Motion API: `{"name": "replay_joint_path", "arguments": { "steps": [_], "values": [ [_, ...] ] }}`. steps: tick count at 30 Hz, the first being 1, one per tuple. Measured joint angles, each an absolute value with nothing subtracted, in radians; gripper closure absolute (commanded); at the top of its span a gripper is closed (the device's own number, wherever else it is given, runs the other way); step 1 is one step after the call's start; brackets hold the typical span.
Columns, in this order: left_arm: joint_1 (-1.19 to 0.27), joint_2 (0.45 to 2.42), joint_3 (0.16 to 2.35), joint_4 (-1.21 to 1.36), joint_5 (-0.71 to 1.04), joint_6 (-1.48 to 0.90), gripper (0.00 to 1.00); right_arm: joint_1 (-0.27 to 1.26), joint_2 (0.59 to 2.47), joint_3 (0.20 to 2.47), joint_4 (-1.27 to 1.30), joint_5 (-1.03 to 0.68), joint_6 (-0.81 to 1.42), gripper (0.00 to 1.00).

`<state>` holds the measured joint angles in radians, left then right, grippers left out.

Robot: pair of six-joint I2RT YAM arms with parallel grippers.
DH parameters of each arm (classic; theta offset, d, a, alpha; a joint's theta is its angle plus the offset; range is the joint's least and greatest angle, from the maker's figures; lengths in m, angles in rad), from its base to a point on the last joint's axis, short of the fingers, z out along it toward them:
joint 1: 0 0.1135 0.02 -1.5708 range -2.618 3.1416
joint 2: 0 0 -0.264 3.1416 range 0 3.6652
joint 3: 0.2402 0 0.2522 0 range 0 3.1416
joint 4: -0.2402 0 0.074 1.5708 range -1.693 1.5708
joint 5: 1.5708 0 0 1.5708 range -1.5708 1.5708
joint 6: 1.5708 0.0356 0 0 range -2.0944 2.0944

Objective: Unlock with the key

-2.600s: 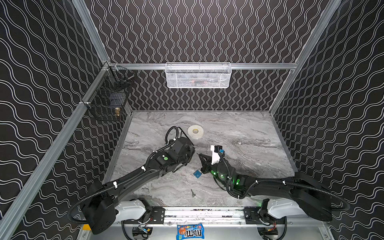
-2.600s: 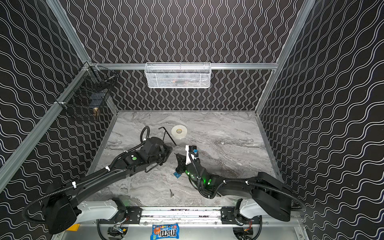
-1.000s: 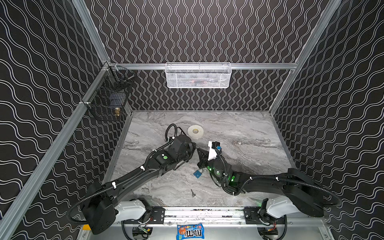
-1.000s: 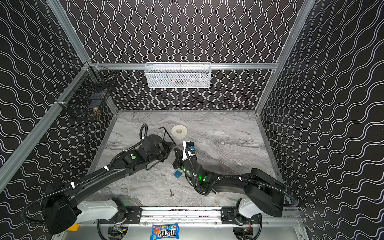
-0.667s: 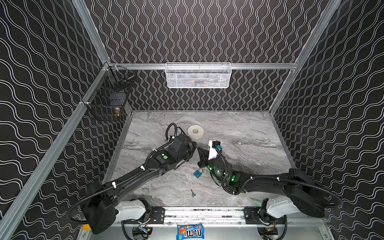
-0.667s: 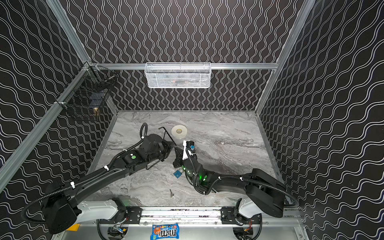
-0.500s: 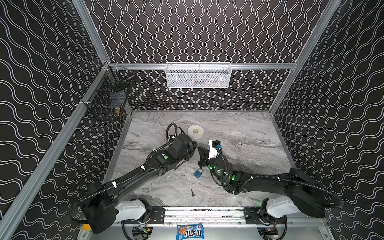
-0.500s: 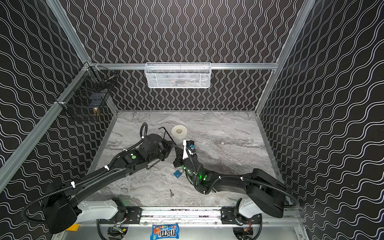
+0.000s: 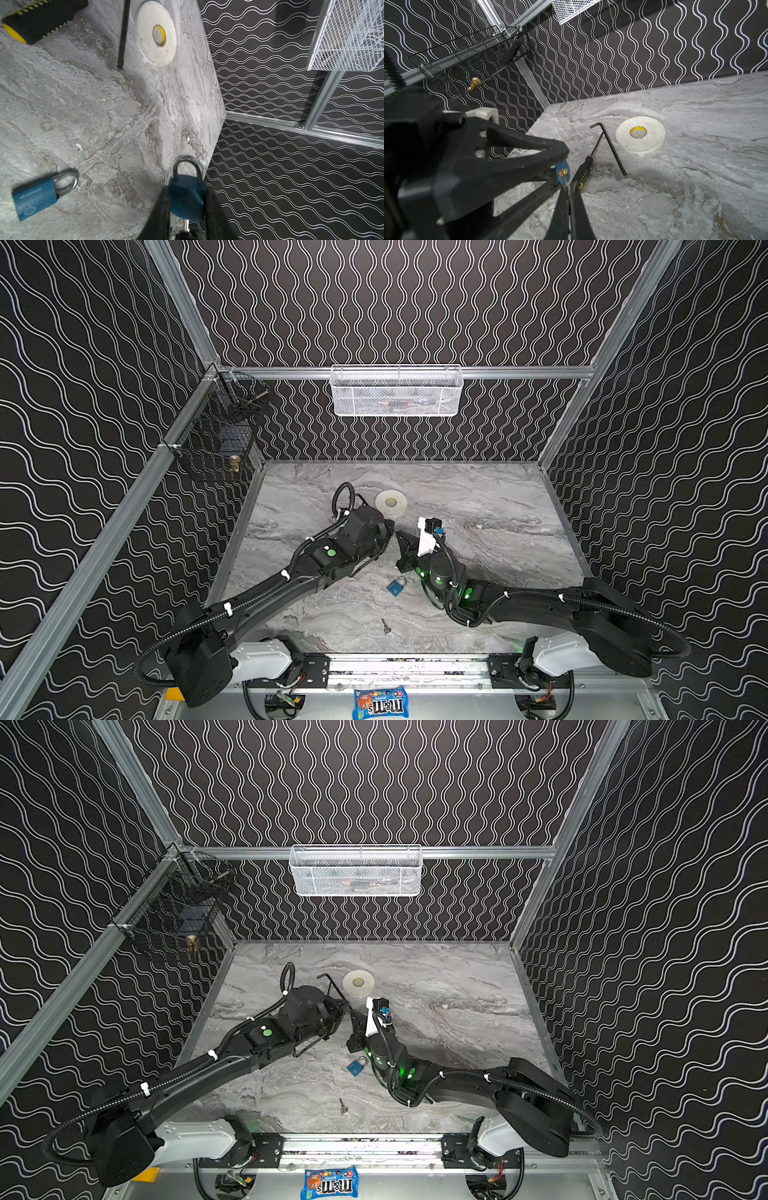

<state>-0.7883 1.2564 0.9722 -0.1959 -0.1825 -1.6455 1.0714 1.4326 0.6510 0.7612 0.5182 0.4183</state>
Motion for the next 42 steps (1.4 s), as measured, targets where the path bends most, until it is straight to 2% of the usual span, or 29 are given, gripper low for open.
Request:
{"name": "replay_joint_path", "arguments": {
  "steps": [28,42],
  "values": [
    [-0.794,1.187,0.958,-0.188,-0.134,-1.617,0.98,1.074,1.345,0.631,0.744,0.461,0.445,1.0],
    [-0.827,1.209,0.996,-0.221,-0.214,-1.595,0.98,1.113,1.362,0.701,0.65,0.561,0.439,1.0]
  ]
}}
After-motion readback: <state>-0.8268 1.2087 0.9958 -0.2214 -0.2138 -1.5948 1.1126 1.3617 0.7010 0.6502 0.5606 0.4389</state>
